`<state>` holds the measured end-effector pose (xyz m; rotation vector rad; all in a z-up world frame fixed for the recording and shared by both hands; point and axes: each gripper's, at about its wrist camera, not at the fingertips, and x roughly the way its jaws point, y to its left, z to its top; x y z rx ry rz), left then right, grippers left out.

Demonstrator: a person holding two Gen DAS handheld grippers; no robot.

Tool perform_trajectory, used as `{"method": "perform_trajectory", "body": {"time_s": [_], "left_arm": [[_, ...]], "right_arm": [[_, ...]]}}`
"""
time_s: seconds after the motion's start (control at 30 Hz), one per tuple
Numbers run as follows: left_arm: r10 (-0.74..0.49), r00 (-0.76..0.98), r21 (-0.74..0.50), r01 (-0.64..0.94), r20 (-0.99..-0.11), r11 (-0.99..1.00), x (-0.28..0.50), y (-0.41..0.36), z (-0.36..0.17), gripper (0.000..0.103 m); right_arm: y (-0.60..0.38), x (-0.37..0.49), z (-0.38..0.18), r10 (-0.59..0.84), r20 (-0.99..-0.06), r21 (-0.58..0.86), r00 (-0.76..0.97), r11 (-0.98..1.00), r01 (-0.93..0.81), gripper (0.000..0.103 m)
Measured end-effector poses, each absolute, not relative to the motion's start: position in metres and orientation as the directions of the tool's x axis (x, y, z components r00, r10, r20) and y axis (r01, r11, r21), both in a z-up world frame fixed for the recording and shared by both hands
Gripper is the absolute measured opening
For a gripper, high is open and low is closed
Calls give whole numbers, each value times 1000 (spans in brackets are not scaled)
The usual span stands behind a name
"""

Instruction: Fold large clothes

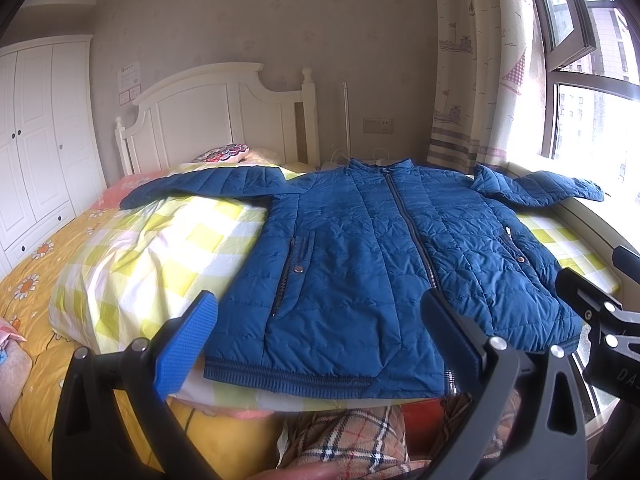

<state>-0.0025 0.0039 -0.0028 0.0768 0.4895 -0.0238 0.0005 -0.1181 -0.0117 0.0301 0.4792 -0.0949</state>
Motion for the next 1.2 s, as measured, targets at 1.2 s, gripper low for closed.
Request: {"method": "perform_trajectory", "body": {"time_s": [1.2], "left_arm": [[-4,883,70,42,-469,997,-3,4,-2,101]], "right_arm": [[-118,0,-13,-73,-470,24,879,995,96,99]]}}
